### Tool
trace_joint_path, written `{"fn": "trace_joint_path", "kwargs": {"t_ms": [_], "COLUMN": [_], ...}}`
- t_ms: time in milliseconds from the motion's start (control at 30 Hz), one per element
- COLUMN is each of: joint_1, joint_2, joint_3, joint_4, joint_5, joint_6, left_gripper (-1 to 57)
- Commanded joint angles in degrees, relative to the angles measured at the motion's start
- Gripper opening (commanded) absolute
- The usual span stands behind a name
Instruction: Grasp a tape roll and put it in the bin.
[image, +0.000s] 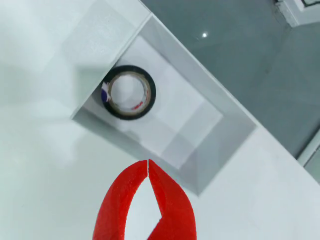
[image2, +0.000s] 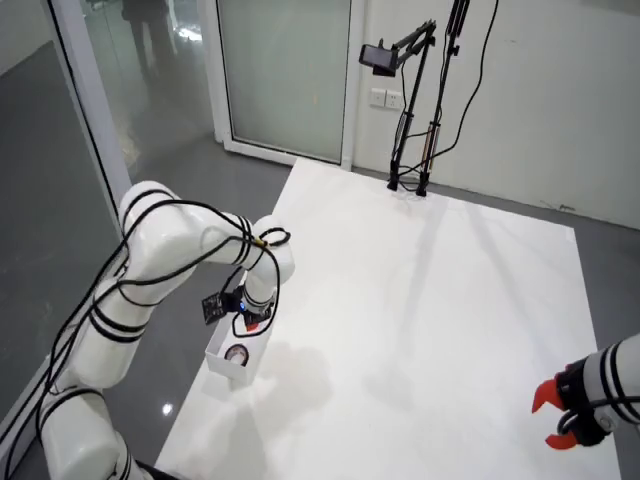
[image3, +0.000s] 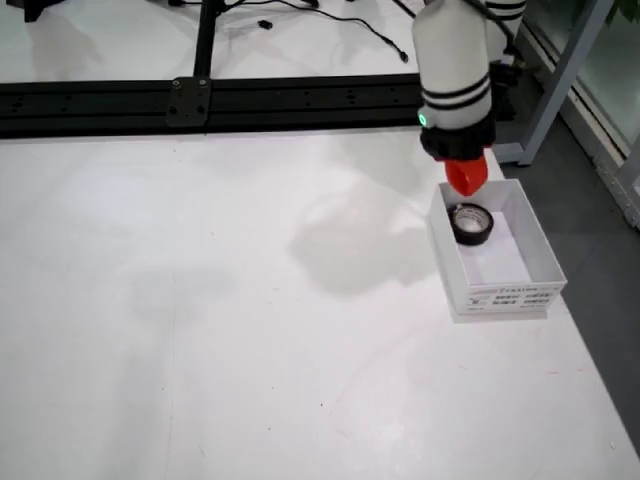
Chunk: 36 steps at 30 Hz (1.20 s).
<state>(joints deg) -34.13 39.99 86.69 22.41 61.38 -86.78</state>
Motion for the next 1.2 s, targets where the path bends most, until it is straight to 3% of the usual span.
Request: {"fn": "trace_joint_path", "kwargs": {"t_ms": [33,800,967,1200], "joint_1": [-10.25,-32.05,-35.47,-39.52], "joint_2": [-18.54,-30.67,-32.08,-33.13], "joint_3": [-0.03,-0.21,-0.39,-0.39], "joint_4": [1.94,-0.08,-3.86,-11.60], "joint_5": [9.99,10.07,9.99,9.99], "joint_6": [-0.14,-0.14,-0.14,-0.14], "left_gripper": [-0.6,-0.6,-0.6,-0.6]}}
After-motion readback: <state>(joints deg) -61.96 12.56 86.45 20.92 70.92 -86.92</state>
